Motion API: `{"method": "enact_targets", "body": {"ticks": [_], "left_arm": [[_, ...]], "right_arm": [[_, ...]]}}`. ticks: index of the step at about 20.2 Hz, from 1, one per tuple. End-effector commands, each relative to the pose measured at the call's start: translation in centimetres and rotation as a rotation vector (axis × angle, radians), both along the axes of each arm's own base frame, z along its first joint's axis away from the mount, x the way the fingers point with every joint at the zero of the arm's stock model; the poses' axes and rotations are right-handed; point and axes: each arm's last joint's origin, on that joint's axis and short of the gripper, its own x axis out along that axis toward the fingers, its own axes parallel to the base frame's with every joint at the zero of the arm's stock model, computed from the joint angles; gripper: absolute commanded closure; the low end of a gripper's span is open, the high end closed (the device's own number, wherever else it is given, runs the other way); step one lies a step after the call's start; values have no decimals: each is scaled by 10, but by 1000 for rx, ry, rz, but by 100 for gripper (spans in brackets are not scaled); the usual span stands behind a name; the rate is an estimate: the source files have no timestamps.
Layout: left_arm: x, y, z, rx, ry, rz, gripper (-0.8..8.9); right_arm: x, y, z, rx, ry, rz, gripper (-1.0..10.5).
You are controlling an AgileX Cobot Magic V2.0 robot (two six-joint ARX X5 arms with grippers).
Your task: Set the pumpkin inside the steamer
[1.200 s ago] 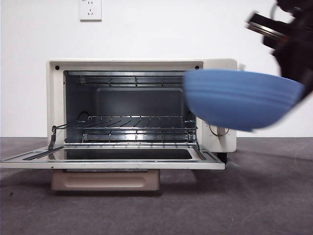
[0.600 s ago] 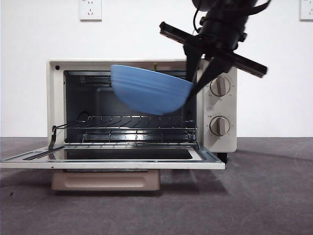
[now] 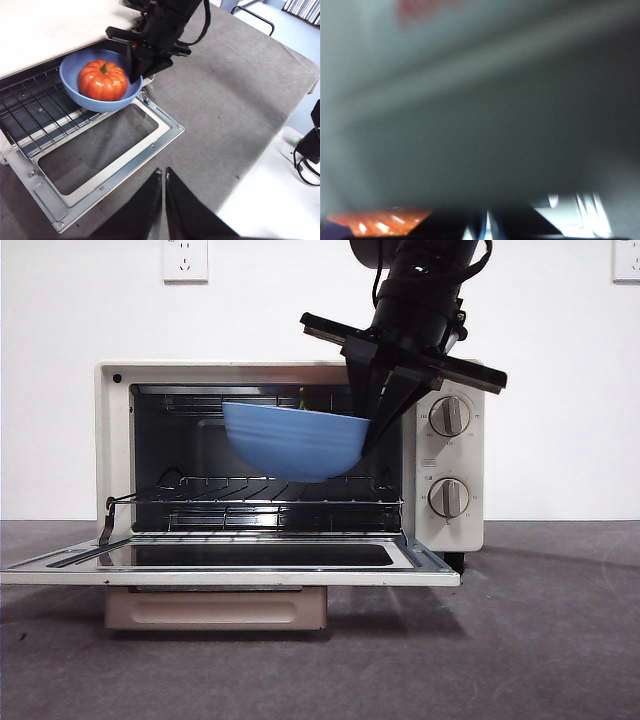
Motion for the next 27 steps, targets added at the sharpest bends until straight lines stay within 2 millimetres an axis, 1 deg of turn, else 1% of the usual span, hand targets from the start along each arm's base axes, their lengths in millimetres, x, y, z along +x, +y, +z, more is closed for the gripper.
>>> {"method": "enact_targets", "body": {"ticks": [1,3,6,7,8,9,11,13,15,18,23,27], "left_arm": [[-1,0,6,-16,-21,-5,799],[-1,0,6,-16,-21,-5,799],[-1,0,6,-16,-22,-5,799],[-1,0,6,-16,-21,-5,799],[-1,0,6,-16,-21,-5,799],[-1,1,6,-16,-21,-5,799],[-2,1,6,-15,-20,-5,799],[-2,1,6,-15,-20,-5,799],[-2,1,6,-15,-20,-5,799],[-2,1,5,-11,-20,-6,799],[-1,1,5,-8,-20,-3,799],[0,1,5,4,-21,19,799]], "right_arm": [[4,12,-6,21,18,-53,941],[3,14,-5,8,0,-80,941],[4,14,-5,5,-9,-67,925],[4,14,-5,8,-12,-66,862],[4,14,-5,7,-12,-67,772],[4,14,-5,8,-13,-67,719],[5,14,-3,11,-27,-70,715],[6,16,6,28,-50,-65,715],[8,17,19,37,-85,-40,715],[4,14,36,-1,-94,11,715],[-13,5,54,-113,-112,171,715],[-35,-3,72,-202,-170,332,715]]}}
